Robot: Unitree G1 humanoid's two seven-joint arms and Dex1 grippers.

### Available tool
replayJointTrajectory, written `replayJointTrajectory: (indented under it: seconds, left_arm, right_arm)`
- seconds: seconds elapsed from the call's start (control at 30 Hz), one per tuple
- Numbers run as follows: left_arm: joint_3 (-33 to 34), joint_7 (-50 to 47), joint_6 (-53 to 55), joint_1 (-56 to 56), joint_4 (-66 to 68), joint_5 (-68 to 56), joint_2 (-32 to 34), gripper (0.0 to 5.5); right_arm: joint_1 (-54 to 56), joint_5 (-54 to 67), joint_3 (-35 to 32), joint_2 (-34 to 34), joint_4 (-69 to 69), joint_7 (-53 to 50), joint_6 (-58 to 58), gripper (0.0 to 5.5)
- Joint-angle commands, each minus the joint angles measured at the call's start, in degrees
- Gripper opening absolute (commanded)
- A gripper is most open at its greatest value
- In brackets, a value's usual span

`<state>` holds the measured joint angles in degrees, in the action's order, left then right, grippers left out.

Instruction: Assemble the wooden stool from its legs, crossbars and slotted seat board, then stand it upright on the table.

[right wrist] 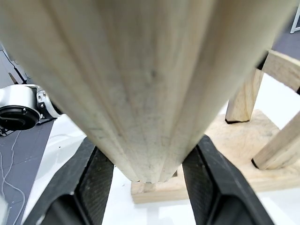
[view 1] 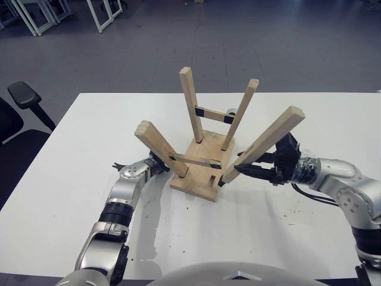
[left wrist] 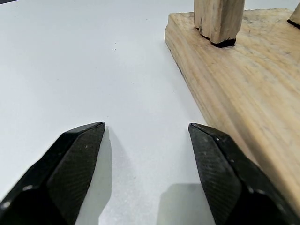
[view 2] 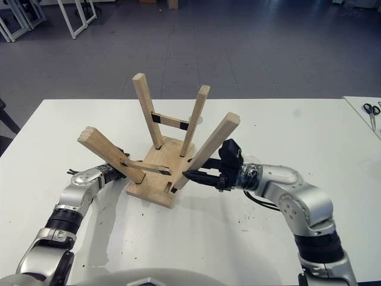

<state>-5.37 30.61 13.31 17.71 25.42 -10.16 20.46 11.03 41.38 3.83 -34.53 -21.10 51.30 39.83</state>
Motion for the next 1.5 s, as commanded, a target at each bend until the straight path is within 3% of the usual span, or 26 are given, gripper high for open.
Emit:
replayJointTrajectory:
  seconds: [0.03, 0.23, 0.4, 0.63, 0.73, 0.83, 1.0, 1.17, 1.5]
  left_arm:
    - [-0.33, 0.71, 1.04, 0.05, -1.23, 0.98, -0.74, 3.32]
    - [-0.14, 1.04, 1.73, 0.05, -2.71, 1.15, -0.91, 3.32]
    - [0.93, 0.51, 1.81, 0.54, -3.23, 1.30, -0.53, 3.32]
    - [14.65, -6.72, -0.12, 8.11, -16.06, -1.05, 6.71, 3.32]
    - [16.48, -3.84, 4.85, 16.12, -29.76, -6.10, 10.45, 3.32]
    - [13.27, -0.82, 16.11, 22.58, -43.25, -14.79, 11.66, 3.32]
    - [-2.33, 3.61, 22.20, 19.98, -52.66, -10.09, 14.86, 3.32]
    - [-10.34, 3.33, 16.74, 17.16, -44.51, -1.67, 12.69, 3.32]
    - [-13.46, 3.68, 7.05, 16.61, -31.58, 5.61, 5.83, 3.32]
  right_arm:
    - [1.40, -4.77, 3.75, 2.64, 6.10, 0.68, -3.82, 2.03]
    - [2.44, -13.10, 8.15, 4.73, 15.46, 2.33, -11.40, 2.02]
    - [1.23, -21.13, 12.77, 0.58, 13.72, 4.41, -17.11, 2.02]
    - [1.37, -27.58, 15.65, 1.18, 14.59, 0.14, -18.90, 2.02]
    - [2.68, -27.66, 14.33, 2.57, 16.18, -2.85, -18.59, 2.02]
    - [3.83, -28.14, 13.67, 4.05, 18.00, -5.48, -18.64, 2.02]
    - [7.08, -31.11, 16.25, 5.46, 21.10, -7.35, -16.84, 2.02]
    - [10.82, -31.55, 16.87, 7.33, 25.58, -7.34, -15.70, 2.02]
    - [11.95, -31.42, 15.58, 8.33, 30.30, -5.71, -16.13, 2.02]
